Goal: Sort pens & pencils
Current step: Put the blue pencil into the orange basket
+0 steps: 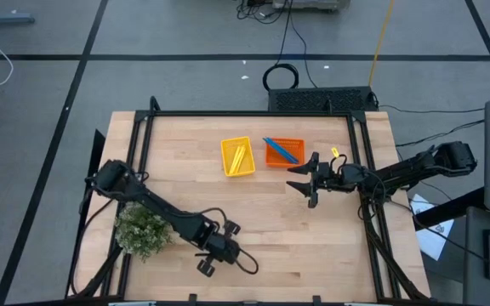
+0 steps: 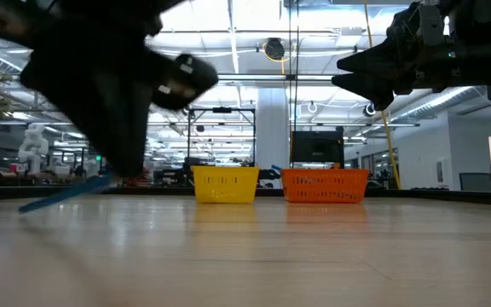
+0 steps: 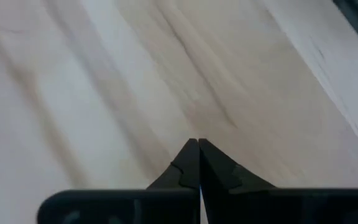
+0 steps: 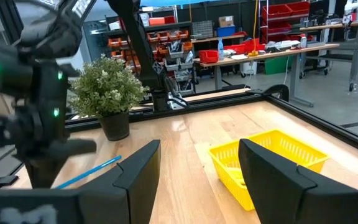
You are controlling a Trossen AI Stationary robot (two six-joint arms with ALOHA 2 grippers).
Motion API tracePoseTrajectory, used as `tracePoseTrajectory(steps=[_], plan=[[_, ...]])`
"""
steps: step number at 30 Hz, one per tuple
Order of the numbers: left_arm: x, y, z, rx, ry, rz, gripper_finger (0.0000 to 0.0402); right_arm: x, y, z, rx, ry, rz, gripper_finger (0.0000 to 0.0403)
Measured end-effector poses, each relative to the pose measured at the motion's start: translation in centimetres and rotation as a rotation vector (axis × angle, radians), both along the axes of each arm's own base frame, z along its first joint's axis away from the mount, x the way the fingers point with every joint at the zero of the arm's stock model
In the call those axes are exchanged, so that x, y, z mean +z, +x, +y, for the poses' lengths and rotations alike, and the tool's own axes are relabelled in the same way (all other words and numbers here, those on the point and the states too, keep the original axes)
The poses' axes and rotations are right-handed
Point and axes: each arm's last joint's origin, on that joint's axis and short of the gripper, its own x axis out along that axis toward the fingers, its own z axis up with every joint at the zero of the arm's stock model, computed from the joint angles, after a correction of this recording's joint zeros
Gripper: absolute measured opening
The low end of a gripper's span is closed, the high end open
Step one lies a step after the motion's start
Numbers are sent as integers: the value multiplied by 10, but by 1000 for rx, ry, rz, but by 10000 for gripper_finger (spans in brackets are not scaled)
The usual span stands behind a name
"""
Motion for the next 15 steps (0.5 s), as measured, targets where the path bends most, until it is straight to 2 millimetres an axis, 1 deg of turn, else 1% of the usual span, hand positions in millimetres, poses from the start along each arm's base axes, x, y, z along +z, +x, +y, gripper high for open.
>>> tracePoseTrajectory(steps=[3, 5, 10, 15], plan=[[18, 2, 10, 7, 12, -66, 1, 0, 0, 0, 0, 0, 1, 206], [34, 3, 20, 16, 25, -130, 1, 0, 0, 0, 0, 0, 1, 206], [86, 1, 52, 80, 72, -332, 0, 0, 0, 0, 0, 0, 1, 206], [139, -10, 82, 178, 71, -553, 0, 0, 0, 0, 0, 0, 2, 206]])
